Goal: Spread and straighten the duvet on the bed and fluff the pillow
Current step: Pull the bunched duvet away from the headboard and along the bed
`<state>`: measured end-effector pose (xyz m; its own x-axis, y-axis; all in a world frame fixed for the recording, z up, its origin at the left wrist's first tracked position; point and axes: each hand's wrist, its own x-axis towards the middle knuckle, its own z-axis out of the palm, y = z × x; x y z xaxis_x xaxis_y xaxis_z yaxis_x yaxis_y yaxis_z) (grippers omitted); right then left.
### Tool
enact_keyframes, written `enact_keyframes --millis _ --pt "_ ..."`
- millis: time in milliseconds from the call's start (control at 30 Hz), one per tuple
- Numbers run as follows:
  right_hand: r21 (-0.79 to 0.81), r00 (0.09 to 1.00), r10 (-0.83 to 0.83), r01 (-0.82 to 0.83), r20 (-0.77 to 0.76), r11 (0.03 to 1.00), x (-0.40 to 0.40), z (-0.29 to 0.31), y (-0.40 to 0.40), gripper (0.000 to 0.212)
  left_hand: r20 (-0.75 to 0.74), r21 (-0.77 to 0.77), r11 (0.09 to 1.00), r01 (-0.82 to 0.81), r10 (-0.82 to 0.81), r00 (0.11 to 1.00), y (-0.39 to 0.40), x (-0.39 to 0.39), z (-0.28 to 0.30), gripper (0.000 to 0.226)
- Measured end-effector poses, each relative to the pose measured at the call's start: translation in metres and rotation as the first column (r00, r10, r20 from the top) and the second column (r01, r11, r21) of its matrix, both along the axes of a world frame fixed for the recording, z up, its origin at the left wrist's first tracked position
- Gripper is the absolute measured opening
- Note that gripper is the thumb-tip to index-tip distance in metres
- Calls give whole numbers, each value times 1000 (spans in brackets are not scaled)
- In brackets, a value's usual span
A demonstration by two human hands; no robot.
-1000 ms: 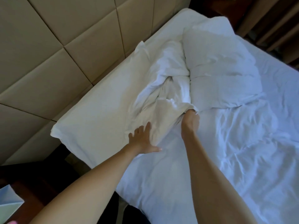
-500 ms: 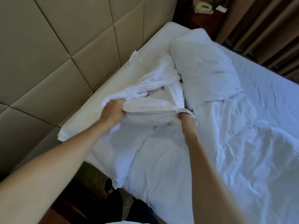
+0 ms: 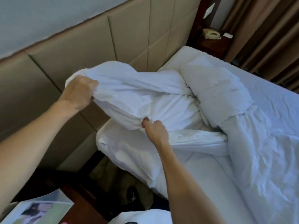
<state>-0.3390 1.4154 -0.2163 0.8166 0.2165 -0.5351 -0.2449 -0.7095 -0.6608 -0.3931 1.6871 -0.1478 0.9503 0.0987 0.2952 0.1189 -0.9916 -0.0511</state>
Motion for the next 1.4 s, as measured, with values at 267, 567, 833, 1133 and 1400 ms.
enact_keyframes --millis 267,567,833,1133,1400 --pt "-165 996 51 -63 -79 984 -43 -44 2 57 -352 -62 996 -71 44 935 1 -68 -119 19" --pt "28 906 300 -306 -297 952 -25 -69 5 67 -819 113 981 -158 182 544 -5 -44 -125 64" --pt "190 961 -38 92 -273 978 54 -96 0 12 -792 -73 993 -94 -1 610 -60 43 -135 43" --pt "263 832 -372 499 -413 825 186 -150 18 50 -656 -131 988 -84 -22 754 -95 166 -180 65" --pt "290 583 -485 782 -652 551 262 -173 45 64 -698 -131 975 -178 36 715 -129 217 -228 106"
